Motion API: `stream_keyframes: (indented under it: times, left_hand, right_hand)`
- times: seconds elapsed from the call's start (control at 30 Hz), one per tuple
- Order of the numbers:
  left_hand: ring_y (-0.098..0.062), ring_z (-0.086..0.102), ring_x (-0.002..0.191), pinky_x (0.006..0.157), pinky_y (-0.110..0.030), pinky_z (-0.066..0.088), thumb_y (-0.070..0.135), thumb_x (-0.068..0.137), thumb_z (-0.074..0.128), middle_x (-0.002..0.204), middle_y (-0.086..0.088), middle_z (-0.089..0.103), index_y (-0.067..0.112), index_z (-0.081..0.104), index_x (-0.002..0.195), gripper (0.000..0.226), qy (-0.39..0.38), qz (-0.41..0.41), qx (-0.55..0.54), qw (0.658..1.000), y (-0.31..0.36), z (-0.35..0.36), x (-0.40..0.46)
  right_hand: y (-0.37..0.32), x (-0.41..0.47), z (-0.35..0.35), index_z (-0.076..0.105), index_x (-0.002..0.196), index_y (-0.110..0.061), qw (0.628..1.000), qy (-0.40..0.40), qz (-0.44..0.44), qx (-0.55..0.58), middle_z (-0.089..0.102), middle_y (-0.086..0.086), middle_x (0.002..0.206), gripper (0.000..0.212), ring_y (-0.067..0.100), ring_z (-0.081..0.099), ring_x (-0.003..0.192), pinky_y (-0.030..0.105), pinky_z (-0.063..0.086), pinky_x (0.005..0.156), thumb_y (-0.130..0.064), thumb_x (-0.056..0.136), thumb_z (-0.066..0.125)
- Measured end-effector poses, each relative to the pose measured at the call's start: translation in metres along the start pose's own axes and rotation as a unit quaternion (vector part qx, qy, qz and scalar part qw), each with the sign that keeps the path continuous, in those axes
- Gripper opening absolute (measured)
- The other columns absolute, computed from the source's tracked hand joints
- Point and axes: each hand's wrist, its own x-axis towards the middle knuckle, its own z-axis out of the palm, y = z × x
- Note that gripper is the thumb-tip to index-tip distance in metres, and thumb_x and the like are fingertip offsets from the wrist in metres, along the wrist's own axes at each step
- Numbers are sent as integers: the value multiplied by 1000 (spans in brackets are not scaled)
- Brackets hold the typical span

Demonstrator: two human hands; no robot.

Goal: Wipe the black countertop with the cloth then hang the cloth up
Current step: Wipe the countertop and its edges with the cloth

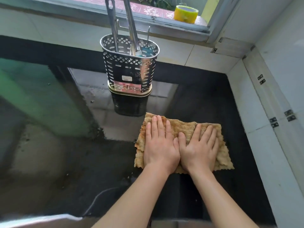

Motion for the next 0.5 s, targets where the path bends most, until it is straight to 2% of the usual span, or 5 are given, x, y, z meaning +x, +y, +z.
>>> stream_keyframes:
  times: [0.2, 0.37, 0.5]
  left_hand:
    - [-34, -27, 153, 125, -52, -11, 43, 104, 4, 164, -22, -26, 6, -14, 158, 68, -6, 8, -18, 1000, -19, 0, -67]
    - [-33, -32, 151, 124, -51, -17, 43, 104, 2, 162, -20, -32, 6, -18, 156, 67, -11, 17, -22, 1000, -40, -3, -104]
    - [-32, -34, 148, 122, -50, -21, 43, 101, -2, 159, -20, -33, 6, -17, 155, 67, -2, 15, -28, 999, -58, -5, -125]
  right_hand:
    - [-1, -70, 2, 3, 162, -13, 1000, -5, 9, -4, -5, 22, 168, 86, 33, -8, 155, 48, -3, 125, -68, 95, 8]
    - [-10, -113, 3, 0, 161, -13, 1000, -13, 15, -2, -7, 21, 168, 88, 33, -11, 155, 48, -5, 125, -67, 92, -1]
    - [-23, -138, 5, -1, 161, -14, 999, -22, 25, -13, -7, 22, 167, 84, 33, -13, 155, 49, -4, 125, -65, 94, 1]
